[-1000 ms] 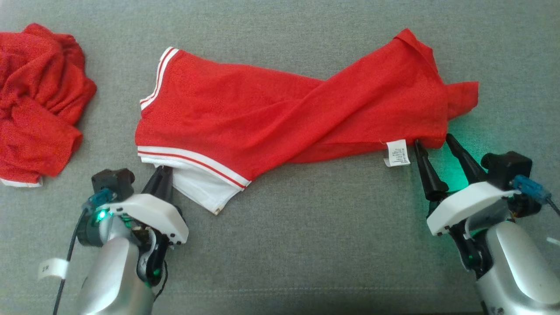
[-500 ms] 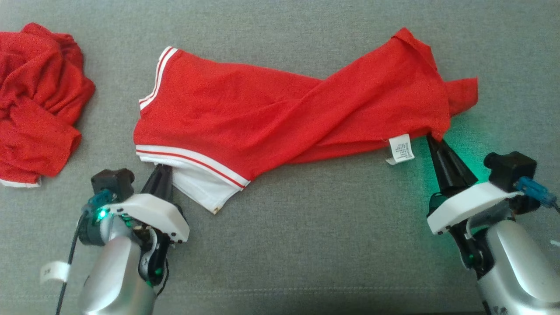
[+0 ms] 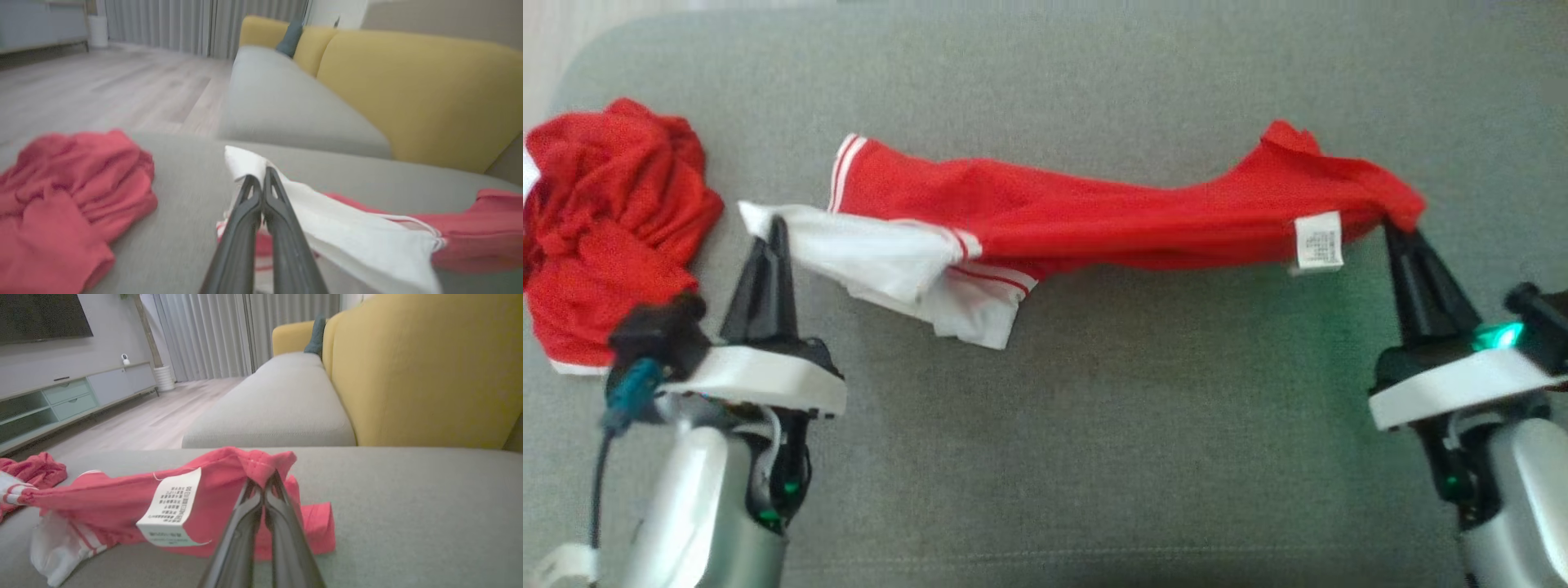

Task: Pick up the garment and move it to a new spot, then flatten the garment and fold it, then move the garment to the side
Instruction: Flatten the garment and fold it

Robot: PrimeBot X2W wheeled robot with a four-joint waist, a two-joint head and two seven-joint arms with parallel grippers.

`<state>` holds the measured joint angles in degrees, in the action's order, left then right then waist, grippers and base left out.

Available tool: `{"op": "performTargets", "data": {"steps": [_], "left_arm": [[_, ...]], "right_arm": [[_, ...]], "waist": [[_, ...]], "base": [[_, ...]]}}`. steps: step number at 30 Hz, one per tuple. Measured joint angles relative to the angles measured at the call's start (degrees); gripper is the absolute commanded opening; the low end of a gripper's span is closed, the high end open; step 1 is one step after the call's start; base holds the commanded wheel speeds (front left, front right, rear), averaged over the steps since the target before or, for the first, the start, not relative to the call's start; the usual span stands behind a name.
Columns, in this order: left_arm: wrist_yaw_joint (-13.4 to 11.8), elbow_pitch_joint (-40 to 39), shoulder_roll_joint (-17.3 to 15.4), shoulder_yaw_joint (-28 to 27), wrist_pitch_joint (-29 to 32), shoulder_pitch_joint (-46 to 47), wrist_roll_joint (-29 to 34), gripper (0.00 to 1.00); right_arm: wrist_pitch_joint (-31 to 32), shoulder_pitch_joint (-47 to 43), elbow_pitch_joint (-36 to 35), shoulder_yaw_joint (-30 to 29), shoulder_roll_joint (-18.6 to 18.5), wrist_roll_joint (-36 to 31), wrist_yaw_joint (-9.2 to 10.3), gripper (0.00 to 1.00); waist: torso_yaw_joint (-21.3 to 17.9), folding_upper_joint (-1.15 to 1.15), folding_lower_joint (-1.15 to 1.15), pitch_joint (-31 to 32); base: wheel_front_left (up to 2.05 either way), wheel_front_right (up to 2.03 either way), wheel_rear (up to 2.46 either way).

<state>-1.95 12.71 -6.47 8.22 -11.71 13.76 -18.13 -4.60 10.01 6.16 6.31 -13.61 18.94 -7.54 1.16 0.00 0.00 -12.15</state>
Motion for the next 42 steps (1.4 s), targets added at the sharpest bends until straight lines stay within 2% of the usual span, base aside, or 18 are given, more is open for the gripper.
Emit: {"op": "performTargets", "data": {"steps": [5,9,14,21,26,31,36,42], "left_arm": [[-1.09,-12.73,-1.40,-0.36,1.31,-0.63,0.92,0.00],[-1.14,-19.81,-2.66,-0.34,3.49,1.54,1.44,0.00],[-0.93,-23.65,-3.68,0.18,6.42,9.09,1.71,0.00],[0.05,-24.75,-3.99,2.15,10.20,16.79,2.19,0.00],[0.81,-21.72,-3.36,2.58,10.70,20.82,1.82,0.00],[2.01,-14.47,-2.36,3.98,10.48,24.25,1.29,0.00],[3.49,-3.79,-1.77,4.25,7.14,32.56,1.35,0.00],[3.97,12.23,-0.15,4.03,0.73,44.92,1.99,0.00]], "right_arm": [[2.57,-1.44,-7.21,-3.78,-0.36,-1.47,0.00,0.00],[5.66,-1.47,-12.98,-6.20,-0.53,-2.55,0.00,0.00],[9.36,-1.41,-18.17,-7.43,-0.85,-2.89,0.00,0.00],[11.72,-0.63,-22.46,-8.25,-0.90,-2.85,0.00,0.00],[12.70,2.26,-22.25,-8.05,-1.24,-2.24,0.00,0.00],[12.68,6.73,-18.69,-6.58,-1.68,-1.26,0.00,0.00],[11.36,14.98,-12.05,-4.47,-2.42,0.64,0.00,0.00],[6.52,28.83,0.37,-0.25,-2.42,1.87,0.00,0.00]], "waist": [[-0.03,0.00,0.00,3.35],[-0.12,0.00,0.00,6.16],[-0.63,0.00,0.00,9.86],[-2.31,0.00,0.00,13.39],[-3.05,0.00,0.00,13.54],[-3.12,0.00,0.00,12.29],[-3.05,0.00,0.00,9.55],[-3.28,0.00,0.00,5.71]], "base": [[0.00,0.00,0.00],[0.00,0.00,0.00],[0.00,0.00,0.00],[0.00,0.00,0.00],[0.00,0.00,0.00],[0.00,0.00,0.00],[0.00,0.00,0.00],[0.00,0.00,0.00]]}}
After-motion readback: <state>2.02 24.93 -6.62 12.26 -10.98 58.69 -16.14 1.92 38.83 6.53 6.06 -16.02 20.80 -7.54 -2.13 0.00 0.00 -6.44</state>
